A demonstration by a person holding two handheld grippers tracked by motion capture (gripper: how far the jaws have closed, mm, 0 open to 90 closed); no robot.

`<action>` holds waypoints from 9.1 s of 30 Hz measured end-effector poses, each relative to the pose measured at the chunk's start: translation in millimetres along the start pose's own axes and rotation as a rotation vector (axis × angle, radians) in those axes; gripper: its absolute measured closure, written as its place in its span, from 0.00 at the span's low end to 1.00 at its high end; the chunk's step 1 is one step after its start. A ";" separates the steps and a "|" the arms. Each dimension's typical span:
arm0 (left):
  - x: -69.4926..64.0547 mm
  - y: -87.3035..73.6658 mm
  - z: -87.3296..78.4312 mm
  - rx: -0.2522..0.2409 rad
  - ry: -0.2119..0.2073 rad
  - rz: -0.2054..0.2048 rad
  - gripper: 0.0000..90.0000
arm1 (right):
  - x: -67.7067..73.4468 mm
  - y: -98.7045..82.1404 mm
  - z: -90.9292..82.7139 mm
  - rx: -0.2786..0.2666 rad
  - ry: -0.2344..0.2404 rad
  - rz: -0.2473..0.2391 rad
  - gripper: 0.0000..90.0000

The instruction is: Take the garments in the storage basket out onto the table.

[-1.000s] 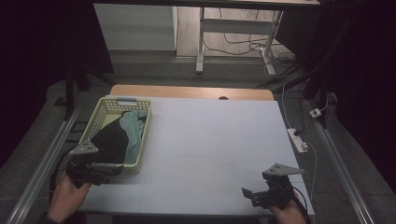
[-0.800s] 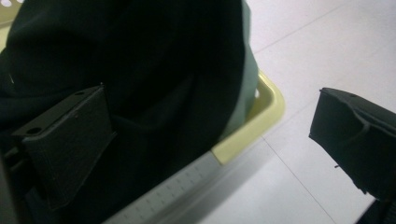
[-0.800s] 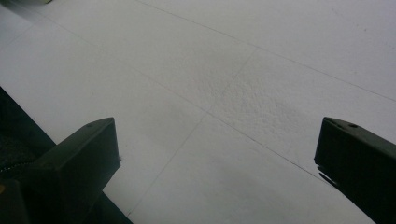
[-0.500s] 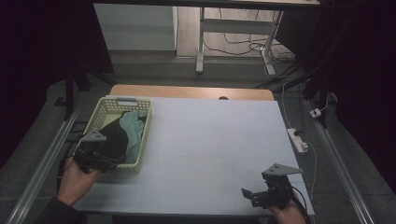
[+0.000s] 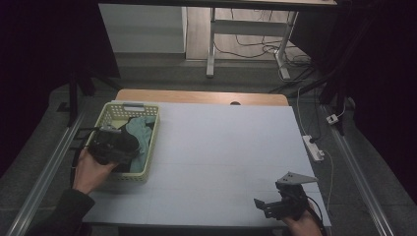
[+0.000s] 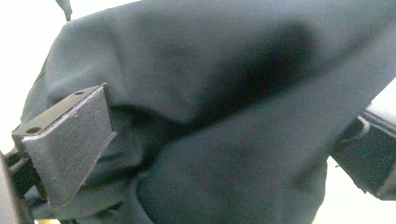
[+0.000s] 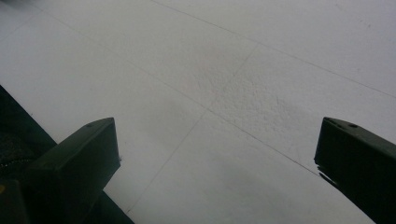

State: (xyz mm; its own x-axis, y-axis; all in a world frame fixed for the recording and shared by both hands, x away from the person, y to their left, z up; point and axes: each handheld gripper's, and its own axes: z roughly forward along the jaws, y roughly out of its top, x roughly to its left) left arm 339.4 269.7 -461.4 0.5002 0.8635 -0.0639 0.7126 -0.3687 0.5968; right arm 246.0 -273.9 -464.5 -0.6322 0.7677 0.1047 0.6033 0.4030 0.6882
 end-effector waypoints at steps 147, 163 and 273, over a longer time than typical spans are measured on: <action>-112.7 194.5 12.6 -0.109 -0.357 0.212 0.87 | 1.4 -0.2 0.2 0.006 0.008 -0.021 0.00; -128.1 186.5 71.7 -0.012 -0.337 0.204 0.87 | 1.4 -1.0 -0.2 0.007 -0.001 -0.020 0.00; -136.5 142.6 89.9 -0.150 -0.441 0.318 0.00 | 4.3 -1.2 1.0 0.028 0.007 -0.050 0.01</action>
State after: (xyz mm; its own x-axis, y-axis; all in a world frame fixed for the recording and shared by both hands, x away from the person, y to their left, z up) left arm 417.0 68.3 -439.5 0.8600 0.4807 -0.1713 0.4317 -0.5065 0.7464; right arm 243.0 -270.6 -465.6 -0.6656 0.7425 0.0759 0.5840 0.4548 0.6724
